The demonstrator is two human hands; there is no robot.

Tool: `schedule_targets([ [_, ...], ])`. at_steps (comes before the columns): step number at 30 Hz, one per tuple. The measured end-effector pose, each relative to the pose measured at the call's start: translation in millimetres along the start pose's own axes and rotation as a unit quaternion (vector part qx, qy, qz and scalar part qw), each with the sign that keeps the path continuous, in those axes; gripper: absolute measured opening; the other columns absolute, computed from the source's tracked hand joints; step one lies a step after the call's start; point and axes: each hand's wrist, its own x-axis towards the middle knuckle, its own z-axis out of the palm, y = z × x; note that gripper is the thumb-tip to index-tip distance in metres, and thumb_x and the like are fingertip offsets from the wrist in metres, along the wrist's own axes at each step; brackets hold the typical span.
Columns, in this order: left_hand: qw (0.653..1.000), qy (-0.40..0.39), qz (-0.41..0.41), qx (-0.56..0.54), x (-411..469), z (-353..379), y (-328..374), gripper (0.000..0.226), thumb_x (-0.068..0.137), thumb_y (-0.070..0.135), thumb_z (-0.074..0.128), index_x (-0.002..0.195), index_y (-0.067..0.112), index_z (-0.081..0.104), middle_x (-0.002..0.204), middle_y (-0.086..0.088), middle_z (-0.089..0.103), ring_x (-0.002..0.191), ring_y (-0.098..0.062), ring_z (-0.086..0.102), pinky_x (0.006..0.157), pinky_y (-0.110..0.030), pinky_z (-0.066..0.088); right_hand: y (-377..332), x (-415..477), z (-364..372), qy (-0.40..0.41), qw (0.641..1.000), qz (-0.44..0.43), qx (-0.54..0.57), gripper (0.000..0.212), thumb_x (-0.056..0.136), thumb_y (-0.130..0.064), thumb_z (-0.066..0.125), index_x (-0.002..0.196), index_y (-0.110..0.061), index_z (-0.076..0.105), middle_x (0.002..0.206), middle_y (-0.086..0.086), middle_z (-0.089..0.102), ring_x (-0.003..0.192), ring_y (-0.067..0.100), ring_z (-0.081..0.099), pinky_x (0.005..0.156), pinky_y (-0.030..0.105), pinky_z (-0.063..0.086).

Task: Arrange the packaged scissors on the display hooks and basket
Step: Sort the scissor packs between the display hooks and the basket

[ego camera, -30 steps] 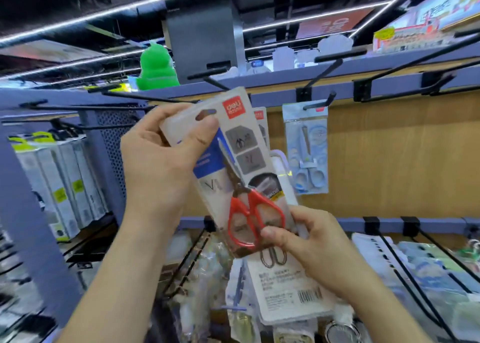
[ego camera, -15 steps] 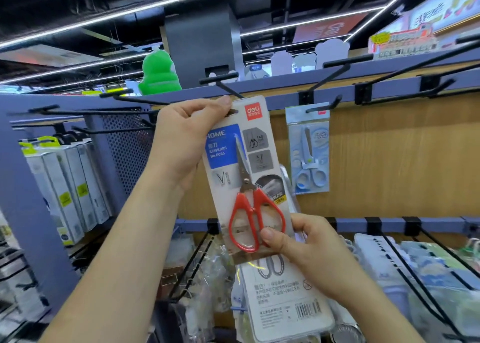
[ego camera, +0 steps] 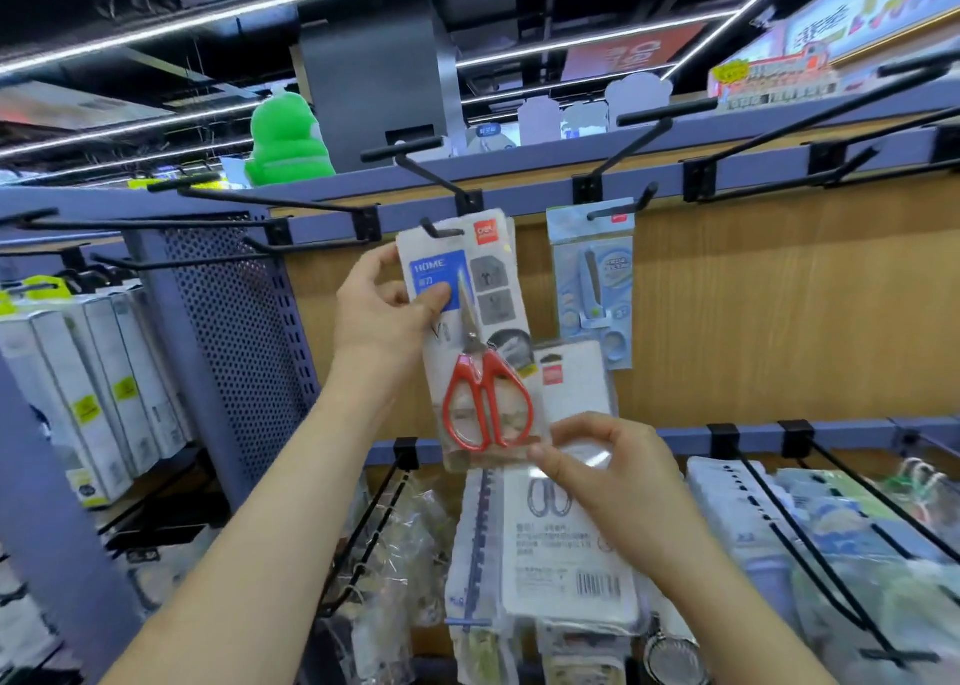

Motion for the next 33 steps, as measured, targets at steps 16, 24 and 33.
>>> schedule_targets([
  [16,0.992,0.089,0.003,0.094,48.1,33.1,-57.6,0.026,0.090,0.018,0.069,0.107,0.026,0.051,0.098,0.008,0.061,0.091,-0.013,0.064,0.078,-0.043,0.058,27.4,3.2,-43.0,0.080,0.990,-0.007,0.120,0.090,0.093,-0.005,0.063,0.146,-0.056,0.011,0.116,-0.029,0.061,0.097,-0.007,0.065,0.073,0.018,0.053],
  [24,0.967,-0.231,-0.045,-0.100,-49.3,36.3,-5.6,0.033,0.092,0.030,0.066,0.122,0.018,0.061,0.113,-0.007,0.070,0.100,-0.022,0.068,0.081,-0.039,0.058,9.5,1.7,-37.2,-0.041,0.971,-0.019,0.237,0.028,0.091,-0.004,0.062,0.116,-0.017,0.065,0.106,0.005,0.076,0.094,0.025,0.074,0.080,0.045,0.061],
  [33,0.869,-0.405,-0.013,-0.284,-45.5,30.1,-5.2,0.054,0.062,0.040,0.089,0.104,0.020,0.062,0.114,-0.008,0.063,0.109,-0.028,0.059,0.094,-0.048,0.047,7.1,-6.5,-30.6,-0.261,0.885,0.012,0.385,0.030,0.100,-0.010,0.049,0.127,-0.005,0.062,0.084,0.005,0.074,0.061,0.009,0.070,0.053,0.022,0.056],
])
